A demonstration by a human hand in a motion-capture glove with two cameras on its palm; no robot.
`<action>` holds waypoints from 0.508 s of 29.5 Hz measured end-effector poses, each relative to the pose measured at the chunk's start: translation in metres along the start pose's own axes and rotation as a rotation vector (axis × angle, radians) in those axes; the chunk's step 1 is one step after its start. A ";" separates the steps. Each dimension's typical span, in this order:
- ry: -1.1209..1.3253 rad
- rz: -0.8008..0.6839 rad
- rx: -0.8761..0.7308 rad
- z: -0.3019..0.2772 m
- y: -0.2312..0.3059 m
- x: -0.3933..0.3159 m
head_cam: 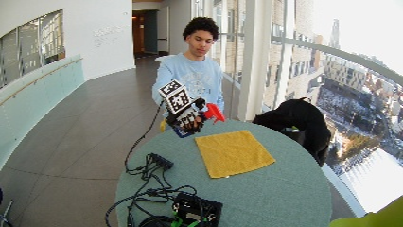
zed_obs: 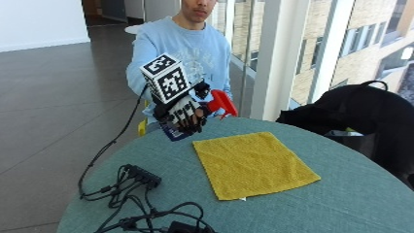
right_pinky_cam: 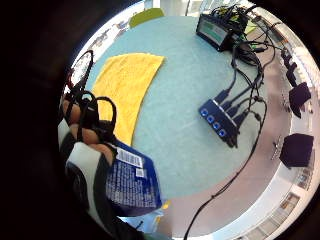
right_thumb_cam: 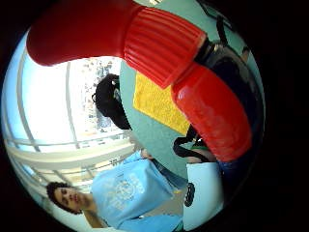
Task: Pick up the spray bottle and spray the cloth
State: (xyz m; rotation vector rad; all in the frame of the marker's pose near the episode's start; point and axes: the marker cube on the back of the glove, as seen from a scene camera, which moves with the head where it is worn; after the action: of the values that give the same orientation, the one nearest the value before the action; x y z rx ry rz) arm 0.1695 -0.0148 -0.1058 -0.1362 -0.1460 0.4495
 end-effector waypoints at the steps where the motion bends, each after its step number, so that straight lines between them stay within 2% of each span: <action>1: -0.001 0.002 -0.001 0.000 0.000 0.000; 15: -0.004 -0.003 -0.036 0.007 -0.003 0.002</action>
State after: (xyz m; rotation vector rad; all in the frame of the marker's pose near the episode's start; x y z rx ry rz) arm 0.1711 -0.0157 -0.0983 -0.1700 -0.1582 0.4445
